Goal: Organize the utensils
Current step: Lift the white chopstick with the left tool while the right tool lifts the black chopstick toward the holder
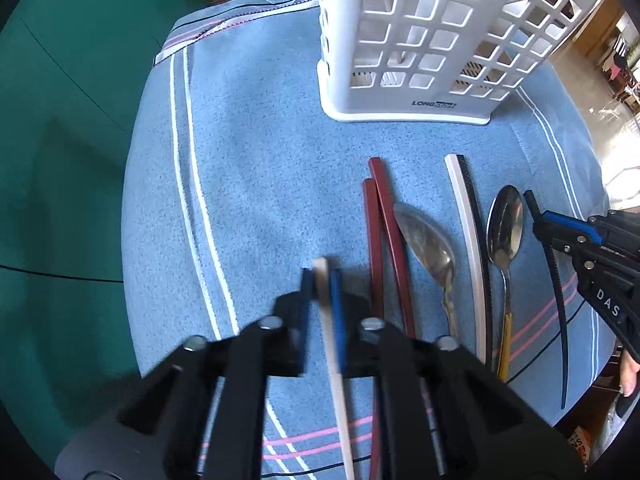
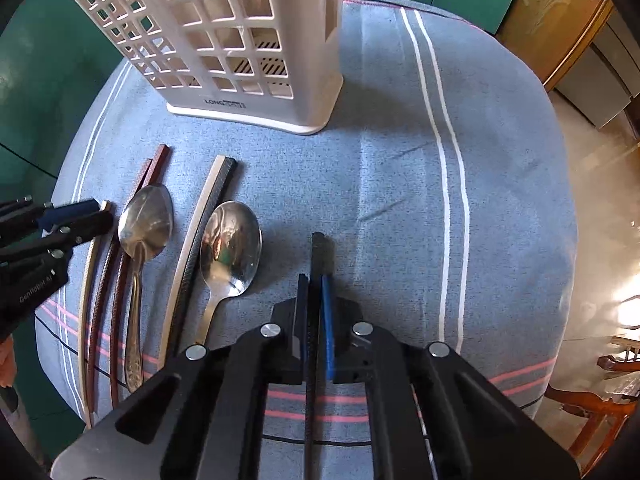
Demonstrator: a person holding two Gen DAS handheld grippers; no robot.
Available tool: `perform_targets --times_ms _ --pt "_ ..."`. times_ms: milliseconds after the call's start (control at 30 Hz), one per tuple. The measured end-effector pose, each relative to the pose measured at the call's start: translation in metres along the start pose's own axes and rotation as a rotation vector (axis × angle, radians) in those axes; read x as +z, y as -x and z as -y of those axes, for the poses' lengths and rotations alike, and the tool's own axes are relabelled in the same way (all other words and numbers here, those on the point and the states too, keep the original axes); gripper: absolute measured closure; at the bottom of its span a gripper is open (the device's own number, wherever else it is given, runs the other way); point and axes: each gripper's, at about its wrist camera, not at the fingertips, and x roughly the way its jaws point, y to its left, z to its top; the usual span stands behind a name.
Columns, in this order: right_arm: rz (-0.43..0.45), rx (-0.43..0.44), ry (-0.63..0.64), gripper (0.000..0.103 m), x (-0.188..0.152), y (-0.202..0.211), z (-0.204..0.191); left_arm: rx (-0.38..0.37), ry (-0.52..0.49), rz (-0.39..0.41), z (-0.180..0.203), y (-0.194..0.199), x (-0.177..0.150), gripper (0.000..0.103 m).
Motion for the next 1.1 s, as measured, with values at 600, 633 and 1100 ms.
perform_targets --times_ms 600,633,1100 --pt "0.471 0.110 0.022 0.096 -0.087 0.217 0.005 -0.070 0.023 0.537 0.000 0.198 -0.060 0.097" --pt "0.499 0.115 0.025 0.096 -0.089 0.228 0.005 -0.074 0.027 0.591 -0.001 0.214 -0.066 0.097" --pt "0.876 0.149 0.001 0.096 -0.032 0.351 0.000 -0.118 0.071 0.965 -0.009 0.351 -0.014 0.097"
